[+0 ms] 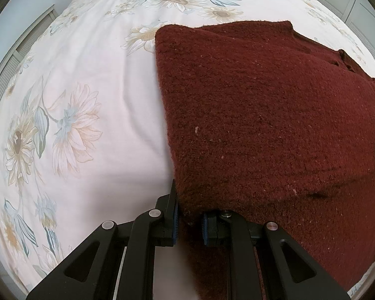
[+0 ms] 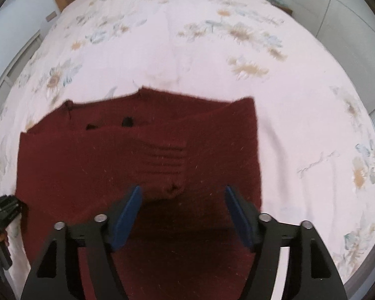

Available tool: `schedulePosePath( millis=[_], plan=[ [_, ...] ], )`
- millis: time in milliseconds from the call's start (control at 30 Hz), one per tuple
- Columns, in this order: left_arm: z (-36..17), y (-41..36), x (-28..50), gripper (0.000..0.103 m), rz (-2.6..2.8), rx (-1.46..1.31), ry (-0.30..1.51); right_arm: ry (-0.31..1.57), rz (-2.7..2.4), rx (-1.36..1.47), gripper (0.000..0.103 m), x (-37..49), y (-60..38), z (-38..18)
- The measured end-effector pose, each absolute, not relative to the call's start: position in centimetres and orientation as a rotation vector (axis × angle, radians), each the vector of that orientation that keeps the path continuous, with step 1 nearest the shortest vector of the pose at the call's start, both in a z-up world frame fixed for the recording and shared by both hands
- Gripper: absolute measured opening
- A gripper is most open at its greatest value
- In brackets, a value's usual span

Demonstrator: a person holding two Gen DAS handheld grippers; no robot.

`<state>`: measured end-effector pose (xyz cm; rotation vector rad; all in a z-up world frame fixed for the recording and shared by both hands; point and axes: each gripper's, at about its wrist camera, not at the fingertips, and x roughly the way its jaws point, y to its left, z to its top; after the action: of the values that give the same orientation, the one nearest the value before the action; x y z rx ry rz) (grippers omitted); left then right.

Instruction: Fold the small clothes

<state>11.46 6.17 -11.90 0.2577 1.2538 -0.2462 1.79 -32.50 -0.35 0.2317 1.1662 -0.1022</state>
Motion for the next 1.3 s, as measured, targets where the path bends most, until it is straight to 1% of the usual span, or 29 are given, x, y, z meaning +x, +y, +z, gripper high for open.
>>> schedulePosePath(
  millis=[100, 200, 300, 533, 600, 633, 700, 733, 767, 900, 1000, 1067, 1133, 1233, 1267, 1300],
  plan=[
    [-12.0, 6.0, 11.4, 0.012, -0.244, 0.268, 1.252, 1.151, -0.086, 0.239, 0.079, 2.0, -32.5, 0.7],
    [-12.1, 5.8, 11.3, 0.012, -0.242, 0.271, 1.25, 1.154, -0.083, 0.232, 0.079, 2.6, -32.1, 0.5],
    [-12.1, 5.5, 11.2, 0.012, -0.237, 0.273, 1.251, 1.184, -0.079, 0.249, 0.079, 3.2, -31.8, -1.0],
    [-12.2, 4.9, 10.9, 0.012, -0.224, 0.29, 1.247, 1.314, -0.073, 0.332, 0.079, 3.2, -31.1, -7.0],
    [-12.2, 4.7, 10.8, 0.012, -0.221, 0.293, 1.245, 1.337, -0.066, 0.358, 0.079, 2.8, -30.8, -7.9],
    [-12.2, 4.6, 10.7, 0.012, -0.219, 0.293, 1.245, 1.322, -0.077, 0.357, 0.076, 2.6, -30.7, -7.8],
    [-12.2, 4.5, 10.6, 0.012, -0.217, 0.294, 1.244, 1.285, -0.055, 0.354, 0.031, 2.4, -30.4, -7.4],
    [-12.2, 4.4, 10.6, 0.012, -0.216, 0.294, 1.244, 1.28, -0.043, 0.358, 0.027, 2.4, -30.3, -7.3],
    [-12.2, 4.4, 10.5, 0.012, -0.215, 0.293, 1.244, 1.271, -0.018, 0.363, 0.022, 2.4, -30.2, -7.0],
    [-12.0, 4.3, 10.3, 0.012, -0.205, 0.283, 1.244, 1.184, -0.015, 0.286, 0.018, 2.0, -30.0, -5.0],
    [-11.6, 4.1, 9.9, 0.012, -0.199, 0.29, 1.236, 1.108, -0.027, 0.268, 0.018, 1.4, -30.5, -3.4],
    [-11.5, 3.8, 9.5, 0.012, -0.198, 0.303, 1.225, 1.076, -0.049, 0.191, 0.018, 1.0, -30.1, -2.9],
    [-11.5, 3.4, 9.0, 0.012, -0.198, 0.326, 1.213, 1.091, -0.056, 0.133, 0.018, 1.0, -29.8, -3.9],
    [-11.8, 3.2, 8.7, 0.012, -0.187, 0.337, 1.204, 1.135, -0.061, 0.125, 0.019, 1.3, -29.8, -6.1],
    [-11.9, 3.2, 8.7, 0.013, -0.182, 0.33, 1.206, 1.145, -0.064, 0.131, 0.02, 1.1, -30.1, -6.8],
    [-11.9, 3.2, 8.7, 0.013, -0.174, 0.322, 1.206, 1.144, -0.067, 0.138, 0.024, 1.0, -30.1, -7.0]
  ],
)
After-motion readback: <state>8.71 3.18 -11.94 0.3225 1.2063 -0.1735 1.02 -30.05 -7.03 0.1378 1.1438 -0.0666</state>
